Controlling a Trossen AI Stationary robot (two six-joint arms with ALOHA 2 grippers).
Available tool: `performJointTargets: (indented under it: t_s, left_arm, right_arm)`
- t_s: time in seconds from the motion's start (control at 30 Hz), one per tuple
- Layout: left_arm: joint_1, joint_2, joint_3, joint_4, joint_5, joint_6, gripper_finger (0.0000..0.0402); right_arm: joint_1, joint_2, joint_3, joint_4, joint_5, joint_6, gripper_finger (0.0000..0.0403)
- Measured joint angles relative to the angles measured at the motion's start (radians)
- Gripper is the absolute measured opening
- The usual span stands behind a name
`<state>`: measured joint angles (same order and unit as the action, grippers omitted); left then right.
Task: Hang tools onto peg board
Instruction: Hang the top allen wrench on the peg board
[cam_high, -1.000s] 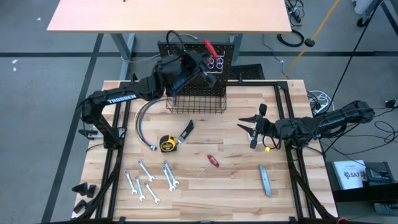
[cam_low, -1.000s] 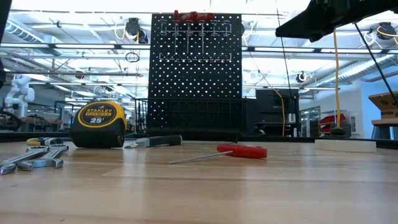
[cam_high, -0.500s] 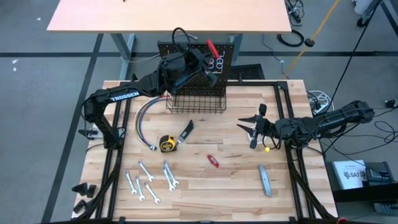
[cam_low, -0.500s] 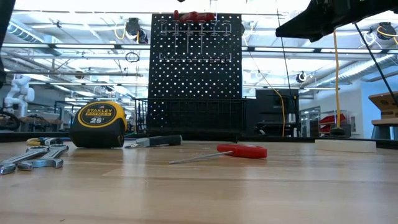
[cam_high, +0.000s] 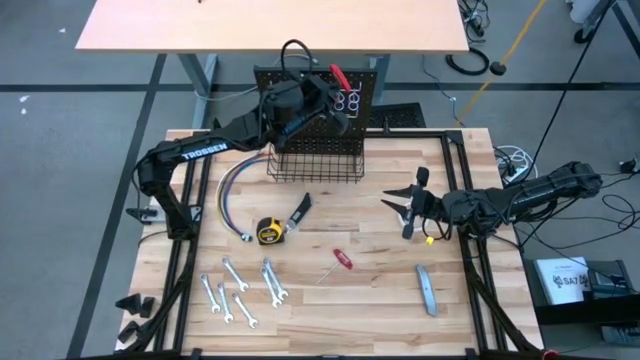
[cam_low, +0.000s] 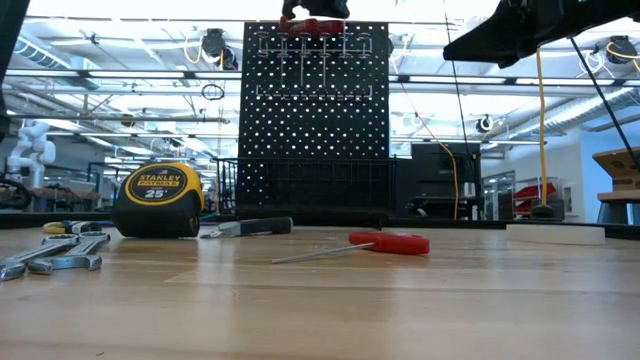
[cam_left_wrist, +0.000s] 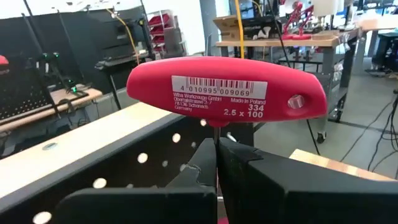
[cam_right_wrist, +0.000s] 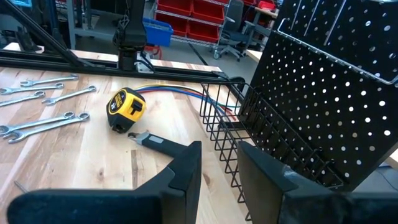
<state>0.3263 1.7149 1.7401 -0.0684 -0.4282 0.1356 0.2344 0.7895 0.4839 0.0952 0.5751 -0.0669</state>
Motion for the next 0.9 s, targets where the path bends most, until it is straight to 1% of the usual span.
performJointTargets:
  t_s: [0.67,0.73,0.9]
  left_arm:
    - [0.005,0.0,0.0,-0.047,0.017,-0.05,0.0]
    - [0.005,0.0,0.0,-0.047,0.017,-0.05,0.0007]
    - [0.005,0.0,0.0,-0.045,0.017,-0.051,0.0039]
  right_arm:
    - [0.0,0.0,0.0,0.002,0.0,0.002,0.0094]
    - [0.0,0.0,0.0,0.002,0.0,0.002,0.0094]
    - [0.0,0.0,0.0,0.002,0.0,0.002,0.0094]
